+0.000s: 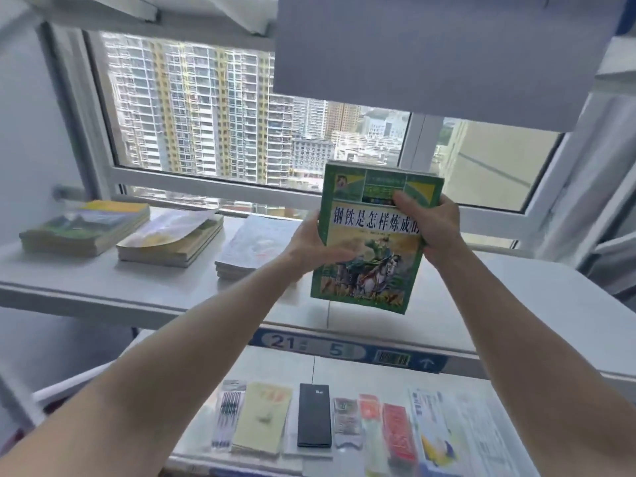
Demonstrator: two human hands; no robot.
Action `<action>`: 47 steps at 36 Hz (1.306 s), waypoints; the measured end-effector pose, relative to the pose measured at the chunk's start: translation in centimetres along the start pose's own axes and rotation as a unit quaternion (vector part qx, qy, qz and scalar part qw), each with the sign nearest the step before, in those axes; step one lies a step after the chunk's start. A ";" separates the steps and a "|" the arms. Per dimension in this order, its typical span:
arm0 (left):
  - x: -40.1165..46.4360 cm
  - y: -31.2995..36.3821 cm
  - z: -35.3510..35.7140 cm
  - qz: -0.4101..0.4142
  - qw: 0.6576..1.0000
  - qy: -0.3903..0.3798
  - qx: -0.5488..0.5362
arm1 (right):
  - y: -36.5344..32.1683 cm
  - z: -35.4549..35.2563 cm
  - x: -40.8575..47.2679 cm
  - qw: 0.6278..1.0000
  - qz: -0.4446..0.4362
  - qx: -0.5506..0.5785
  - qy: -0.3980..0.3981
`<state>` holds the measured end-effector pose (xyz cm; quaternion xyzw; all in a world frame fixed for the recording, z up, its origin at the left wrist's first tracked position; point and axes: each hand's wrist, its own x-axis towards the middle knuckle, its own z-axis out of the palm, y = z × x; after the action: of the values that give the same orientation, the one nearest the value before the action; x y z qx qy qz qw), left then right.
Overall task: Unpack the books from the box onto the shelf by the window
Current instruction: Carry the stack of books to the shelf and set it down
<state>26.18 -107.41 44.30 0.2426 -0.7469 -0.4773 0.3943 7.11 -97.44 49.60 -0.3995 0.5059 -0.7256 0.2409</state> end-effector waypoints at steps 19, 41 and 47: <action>0.8 -7.2 2.1 -0.035 0.995 -0.020 -0.092 | 8.9 -1.9 -1.3 0.995 -0.001 -0.098 -0.034; 9.0 -6.3 3.4 -0.371 0.925 0.040 0.075 | 13.5 -1.8 9.9 0.903 0.359 -0.236 -0.028; 9.3 -7.8 3.7 -0.367 0.920 0.024 0.133 | 15.0 -1.7 10.2 0.895 0.341 -0.286 -0.033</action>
<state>17.78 -115.66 39.74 0.5614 -0.6522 -0.4788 0.1737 -0.87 -109.73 38.85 -0.2779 0.7885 -0.4088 0.3658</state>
